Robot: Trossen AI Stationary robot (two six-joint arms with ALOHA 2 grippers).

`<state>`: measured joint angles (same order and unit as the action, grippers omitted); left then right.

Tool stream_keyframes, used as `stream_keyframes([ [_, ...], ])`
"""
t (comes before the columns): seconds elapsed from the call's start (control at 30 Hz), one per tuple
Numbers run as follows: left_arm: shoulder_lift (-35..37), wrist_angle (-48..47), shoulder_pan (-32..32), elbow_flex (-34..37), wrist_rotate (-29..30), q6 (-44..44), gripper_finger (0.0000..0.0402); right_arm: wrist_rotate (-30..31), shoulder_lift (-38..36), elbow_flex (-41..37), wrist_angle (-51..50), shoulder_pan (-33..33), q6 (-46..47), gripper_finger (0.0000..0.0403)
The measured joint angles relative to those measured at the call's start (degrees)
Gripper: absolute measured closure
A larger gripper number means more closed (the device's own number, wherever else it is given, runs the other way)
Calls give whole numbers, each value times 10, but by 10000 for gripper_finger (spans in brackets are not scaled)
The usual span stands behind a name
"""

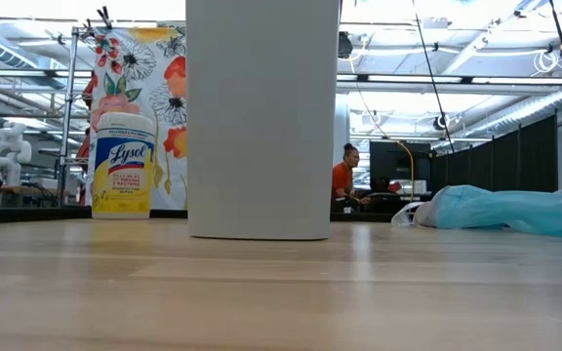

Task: Place trash/remove bag and relplace
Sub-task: Close the blue trash bag

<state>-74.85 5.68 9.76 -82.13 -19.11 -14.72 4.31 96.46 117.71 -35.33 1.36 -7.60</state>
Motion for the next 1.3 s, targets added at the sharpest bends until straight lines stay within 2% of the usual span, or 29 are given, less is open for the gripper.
stream_keyframes([
  [0.4,14,6,8,-16,15,1,398,-2,42,1,35,-14,-27,403],
  [0.5,19,13,12,-29,15,4,398,-24,50,1,25,-15,-17,403],
  [0.83,26,-79,23,-97,8,20,398,-102,92,2,-22,-18,43,403],
  [0.93,25,-124,22,-116,7,21,398,-102,99,2,-19,-18,47,403],
  [1.1,27,-177,22,-122,8,20,398,-73,85,-1,-6,-16,41,403],
  [1.3,27,-223,16,-122,16,43,398,-56,26,0,-19,-16,66,403],
])
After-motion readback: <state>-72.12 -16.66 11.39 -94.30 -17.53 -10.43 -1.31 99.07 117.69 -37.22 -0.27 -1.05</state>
